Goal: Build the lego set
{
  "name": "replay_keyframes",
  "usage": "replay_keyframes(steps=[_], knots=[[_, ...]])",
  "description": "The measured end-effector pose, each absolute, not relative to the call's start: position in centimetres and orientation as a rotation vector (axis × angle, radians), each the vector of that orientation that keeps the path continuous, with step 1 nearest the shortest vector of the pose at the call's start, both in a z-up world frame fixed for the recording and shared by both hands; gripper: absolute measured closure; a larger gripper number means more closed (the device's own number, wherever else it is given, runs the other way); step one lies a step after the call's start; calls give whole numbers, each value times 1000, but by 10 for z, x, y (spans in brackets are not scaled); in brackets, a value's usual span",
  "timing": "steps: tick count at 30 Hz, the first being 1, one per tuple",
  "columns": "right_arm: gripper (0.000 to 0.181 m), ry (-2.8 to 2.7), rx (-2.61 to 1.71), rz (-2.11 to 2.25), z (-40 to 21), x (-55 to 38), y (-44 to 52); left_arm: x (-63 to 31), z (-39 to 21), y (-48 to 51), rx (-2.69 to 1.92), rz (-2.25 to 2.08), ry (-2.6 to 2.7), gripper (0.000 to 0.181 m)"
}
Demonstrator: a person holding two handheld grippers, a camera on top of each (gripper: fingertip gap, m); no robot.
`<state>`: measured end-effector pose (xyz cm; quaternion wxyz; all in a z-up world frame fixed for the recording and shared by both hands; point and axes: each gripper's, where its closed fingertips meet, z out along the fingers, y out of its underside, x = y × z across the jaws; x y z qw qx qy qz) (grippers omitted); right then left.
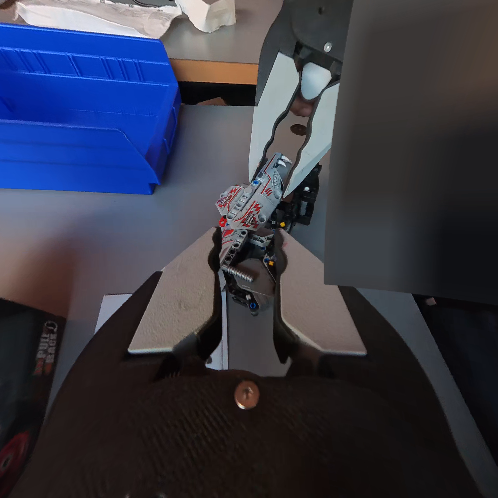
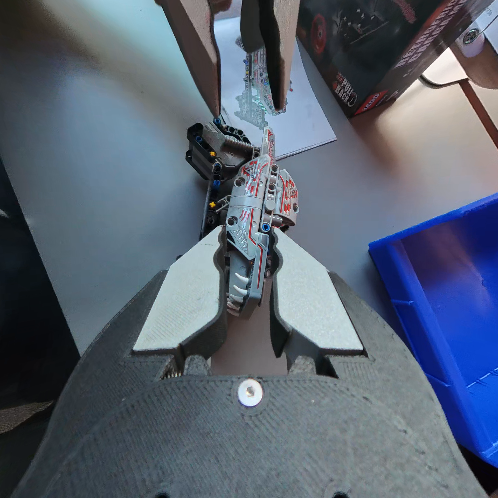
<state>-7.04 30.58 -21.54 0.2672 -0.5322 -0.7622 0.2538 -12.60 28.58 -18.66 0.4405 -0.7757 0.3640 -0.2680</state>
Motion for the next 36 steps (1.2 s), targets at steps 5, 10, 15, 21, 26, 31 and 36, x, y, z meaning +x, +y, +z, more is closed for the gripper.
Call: replay_keyframes(steps=[5,10,15,21,26,31,36], knots=[[152,-2070,-1415,719,-216,-74,309,-117,-197,296,-1932,-711,963,144],[152,-2083,-1359,755,-216,-75,306,-110,-213,300,-1933,-659,1069,143],[152,-2095,-1357,756,-218,-72,307,-107,-218,302,-1921,-691,1070,146],[152,-2093,-1325,747,-220,-72,307,-106,-218,301,-1921,-719,1066,149],[152,-2064,-1338,750,-221,-70,307,-104,-217,303,-1912,-725,1059,148],[152,-2095,-1348,726,-221,-69,308,-111,-223,302,-1933,-692,1087,146],[152,-2149,-1371,685,-222,-70,308,-113,-207,302,-1882,-816,1041,148]])
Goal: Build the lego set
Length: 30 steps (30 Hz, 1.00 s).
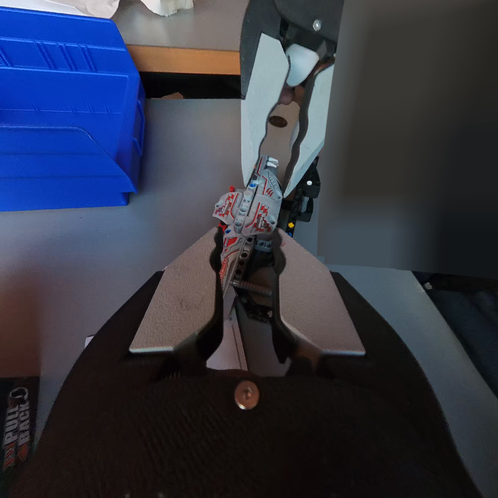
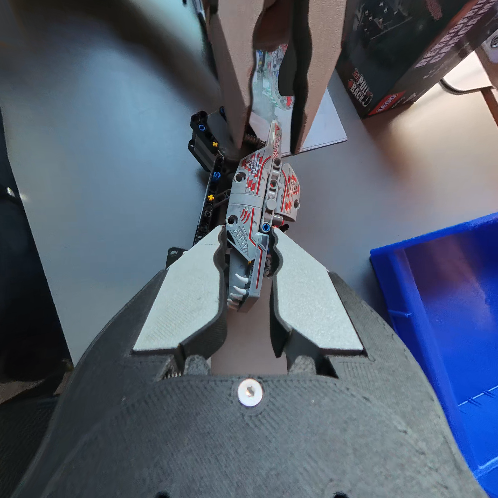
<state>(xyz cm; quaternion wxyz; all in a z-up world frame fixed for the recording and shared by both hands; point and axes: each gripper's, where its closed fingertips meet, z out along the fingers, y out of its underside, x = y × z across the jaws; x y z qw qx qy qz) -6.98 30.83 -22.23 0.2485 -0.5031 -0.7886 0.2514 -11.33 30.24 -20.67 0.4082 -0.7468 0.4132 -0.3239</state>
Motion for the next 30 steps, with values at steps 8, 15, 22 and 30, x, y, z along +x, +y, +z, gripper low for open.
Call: replay_keyframes(steps=[8,15,22,30], knots=[[152,-2220,-1409,629,-223,-71,309,-112,-216,300,-1888,-898,1134,152],[152,-2250,-1395,624,-224,-71,308,-134,-227,300,-1983,-821,1165,141],[153,-2361,-1406,554,-225,-73,305,-139,-244,293,-2101,-909,1136,141],[153,-2439,-1409,541,-226,-72,297,-127,-250,287,-2122,-863,1143,157]])
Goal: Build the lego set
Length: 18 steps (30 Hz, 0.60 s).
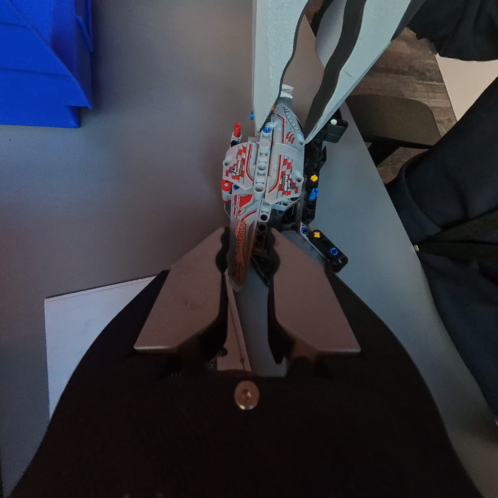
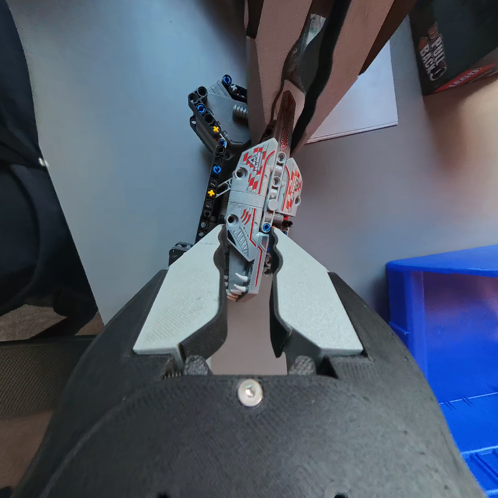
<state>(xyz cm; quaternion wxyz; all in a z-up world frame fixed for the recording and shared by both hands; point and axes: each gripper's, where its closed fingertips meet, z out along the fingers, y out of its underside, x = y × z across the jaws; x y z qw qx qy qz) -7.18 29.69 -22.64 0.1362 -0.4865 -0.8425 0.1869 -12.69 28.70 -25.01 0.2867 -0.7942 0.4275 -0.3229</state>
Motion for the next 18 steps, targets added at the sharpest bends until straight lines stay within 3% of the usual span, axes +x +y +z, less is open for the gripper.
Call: replay_keyframes(steps=[18], knots=[[152,-2191,-804,-44,-214,-66,246,-125,-235,233,-1745,-227,1216,158]])
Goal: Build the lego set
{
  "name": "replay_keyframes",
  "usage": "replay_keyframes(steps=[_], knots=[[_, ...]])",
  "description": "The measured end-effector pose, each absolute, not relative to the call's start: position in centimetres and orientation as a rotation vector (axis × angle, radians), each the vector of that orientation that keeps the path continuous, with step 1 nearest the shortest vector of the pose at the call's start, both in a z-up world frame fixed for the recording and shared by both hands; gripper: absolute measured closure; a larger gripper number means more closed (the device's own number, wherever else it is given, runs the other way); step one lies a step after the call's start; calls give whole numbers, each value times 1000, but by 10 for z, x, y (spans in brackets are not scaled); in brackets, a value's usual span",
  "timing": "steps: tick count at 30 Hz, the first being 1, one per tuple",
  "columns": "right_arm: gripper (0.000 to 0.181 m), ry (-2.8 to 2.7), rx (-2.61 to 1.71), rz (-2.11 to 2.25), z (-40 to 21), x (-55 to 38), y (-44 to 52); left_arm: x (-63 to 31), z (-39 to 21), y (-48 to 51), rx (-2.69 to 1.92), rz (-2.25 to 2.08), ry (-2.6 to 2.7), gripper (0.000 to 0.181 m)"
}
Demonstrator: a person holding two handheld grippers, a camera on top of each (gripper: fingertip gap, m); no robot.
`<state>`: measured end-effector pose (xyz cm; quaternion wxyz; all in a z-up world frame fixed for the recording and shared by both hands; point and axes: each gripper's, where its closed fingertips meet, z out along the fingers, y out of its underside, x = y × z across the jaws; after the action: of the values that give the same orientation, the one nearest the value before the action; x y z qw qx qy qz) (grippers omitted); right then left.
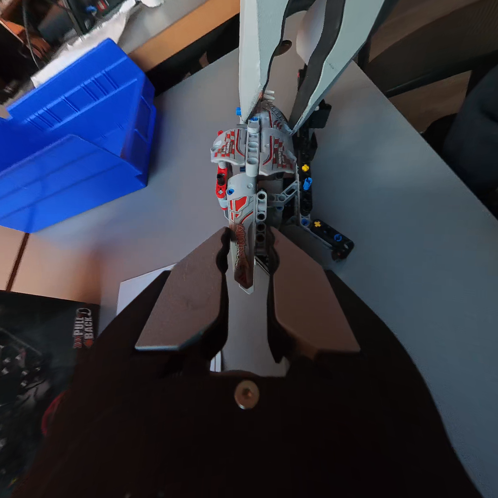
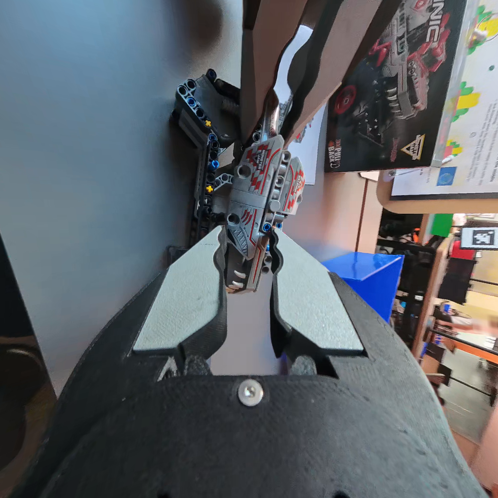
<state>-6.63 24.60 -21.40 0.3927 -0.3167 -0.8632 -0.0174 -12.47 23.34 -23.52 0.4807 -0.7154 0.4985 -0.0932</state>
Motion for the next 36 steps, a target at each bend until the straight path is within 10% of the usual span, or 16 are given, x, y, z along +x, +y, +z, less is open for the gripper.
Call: replay_keyframes(steps=[36], knots=[[152,-2082,-758,-176,-199,-28,228,-129,-233,232,-1705,-172,1284,158]])
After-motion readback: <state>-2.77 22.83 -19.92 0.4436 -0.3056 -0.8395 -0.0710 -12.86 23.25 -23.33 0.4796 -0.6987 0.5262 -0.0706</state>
